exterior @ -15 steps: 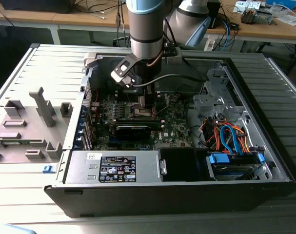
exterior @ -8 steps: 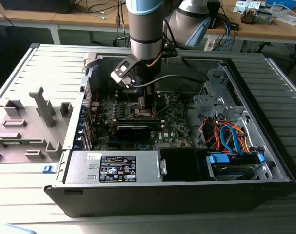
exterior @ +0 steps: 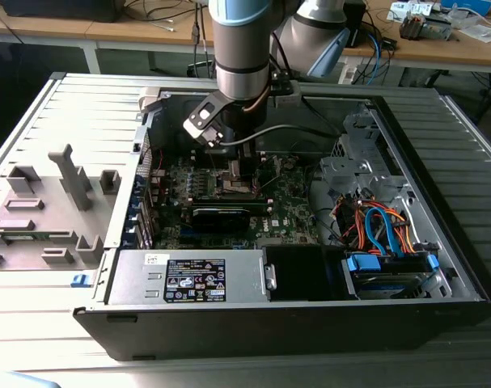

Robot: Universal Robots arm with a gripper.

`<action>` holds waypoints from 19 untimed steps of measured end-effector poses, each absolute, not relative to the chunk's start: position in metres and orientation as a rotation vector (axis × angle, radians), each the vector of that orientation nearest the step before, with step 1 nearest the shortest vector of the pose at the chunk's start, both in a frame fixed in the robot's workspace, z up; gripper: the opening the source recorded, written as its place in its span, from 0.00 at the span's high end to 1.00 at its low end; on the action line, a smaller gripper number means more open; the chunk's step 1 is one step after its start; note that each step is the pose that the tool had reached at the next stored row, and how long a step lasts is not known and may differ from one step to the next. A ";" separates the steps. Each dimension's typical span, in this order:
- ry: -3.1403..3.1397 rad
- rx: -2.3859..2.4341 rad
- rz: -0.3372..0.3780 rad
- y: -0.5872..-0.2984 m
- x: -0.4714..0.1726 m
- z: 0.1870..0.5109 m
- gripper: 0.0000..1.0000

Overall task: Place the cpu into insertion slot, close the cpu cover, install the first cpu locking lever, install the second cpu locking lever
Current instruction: 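Place the cpu into insertion slot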

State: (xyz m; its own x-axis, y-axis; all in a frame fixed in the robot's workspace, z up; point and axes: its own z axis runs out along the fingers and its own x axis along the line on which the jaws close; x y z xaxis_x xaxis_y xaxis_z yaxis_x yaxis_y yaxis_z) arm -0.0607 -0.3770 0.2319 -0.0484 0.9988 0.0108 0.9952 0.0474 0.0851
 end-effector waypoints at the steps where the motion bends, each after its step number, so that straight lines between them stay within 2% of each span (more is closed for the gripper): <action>1: 2.236 2.131 0.107 -0.377 -0.061 0.232 0.45; 19: 2.236 2.131 0.107 -0.377 -0.062 0.219 0.45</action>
State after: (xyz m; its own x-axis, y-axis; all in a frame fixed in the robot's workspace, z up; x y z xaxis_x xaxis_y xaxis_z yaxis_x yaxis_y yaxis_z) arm -0.0625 -0.3770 0.2186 -0.0485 0.9988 0.0108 0.9952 0.0474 0.0851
